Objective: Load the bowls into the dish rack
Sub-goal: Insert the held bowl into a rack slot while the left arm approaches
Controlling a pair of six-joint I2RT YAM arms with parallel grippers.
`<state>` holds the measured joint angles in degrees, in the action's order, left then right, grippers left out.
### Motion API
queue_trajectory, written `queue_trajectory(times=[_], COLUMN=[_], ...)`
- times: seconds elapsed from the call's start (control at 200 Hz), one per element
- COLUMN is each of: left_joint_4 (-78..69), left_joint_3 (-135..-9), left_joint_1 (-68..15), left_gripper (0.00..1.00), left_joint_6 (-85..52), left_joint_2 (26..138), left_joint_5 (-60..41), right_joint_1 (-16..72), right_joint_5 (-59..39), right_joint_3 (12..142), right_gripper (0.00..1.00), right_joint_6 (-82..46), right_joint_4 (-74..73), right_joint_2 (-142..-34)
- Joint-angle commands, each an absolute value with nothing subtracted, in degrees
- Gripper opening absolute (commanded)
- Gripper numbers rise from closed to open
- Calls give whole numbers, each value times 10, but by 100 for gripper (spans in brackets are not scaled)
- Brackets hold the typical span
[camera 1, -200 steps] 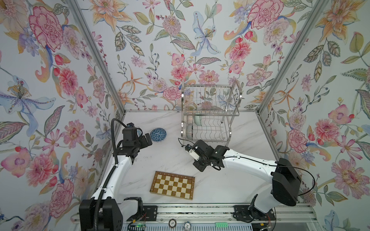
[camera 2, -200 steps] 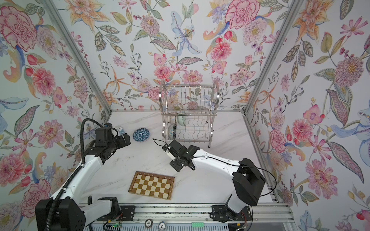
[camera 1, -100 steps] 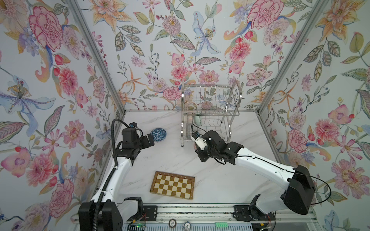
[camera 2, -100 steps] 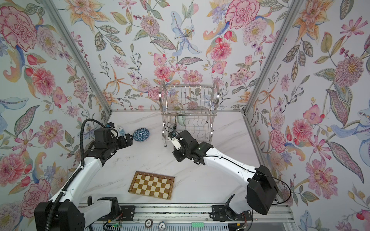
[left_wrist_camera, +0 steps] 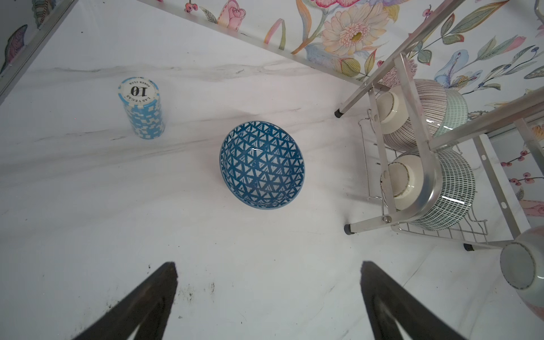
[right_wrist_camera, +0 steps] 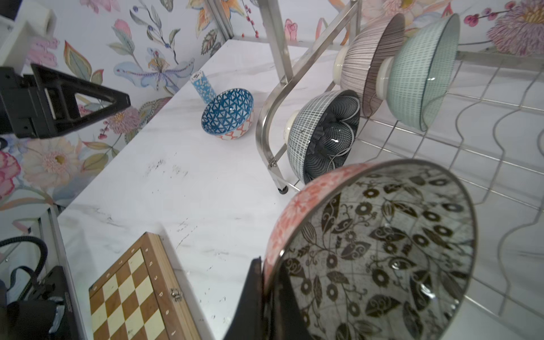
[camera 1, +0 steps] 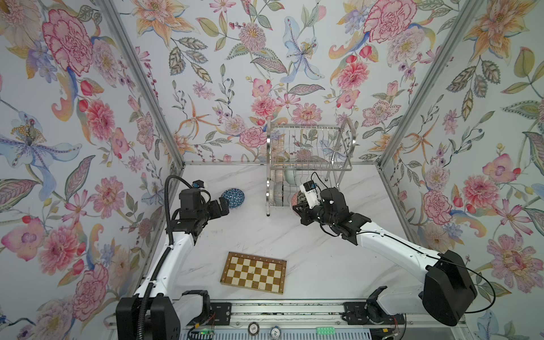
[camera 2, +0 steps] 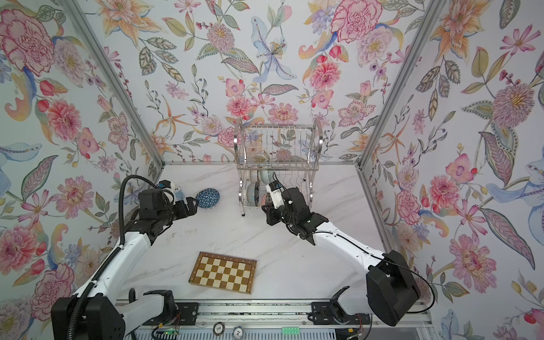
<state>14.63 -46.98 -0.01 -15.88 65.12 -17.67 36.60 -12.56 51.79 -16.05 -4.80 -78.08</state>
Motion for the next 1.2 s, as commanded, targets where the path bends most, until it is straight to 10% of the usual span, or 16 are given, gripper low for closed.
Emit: queue_trajectory(times=[0.0, 1.196], left_joint_4=[129, 60], left_joint_3=[-460, -425], left_joint_1=[-1, -25], left_gripper=[99, 99], left_joint_6=[-147, -129], left_joint_2=[647, 637], left_joint_5=[-203, -303], right_joint_1=[350, 294], right_joint_5=[-148, -89], right_joint_3=[499, 375], right_gripper=[0, 0], right_joint_6=[-232, -499], right_joint_4=[-213, -641], right_joint_2=[-762, -876])
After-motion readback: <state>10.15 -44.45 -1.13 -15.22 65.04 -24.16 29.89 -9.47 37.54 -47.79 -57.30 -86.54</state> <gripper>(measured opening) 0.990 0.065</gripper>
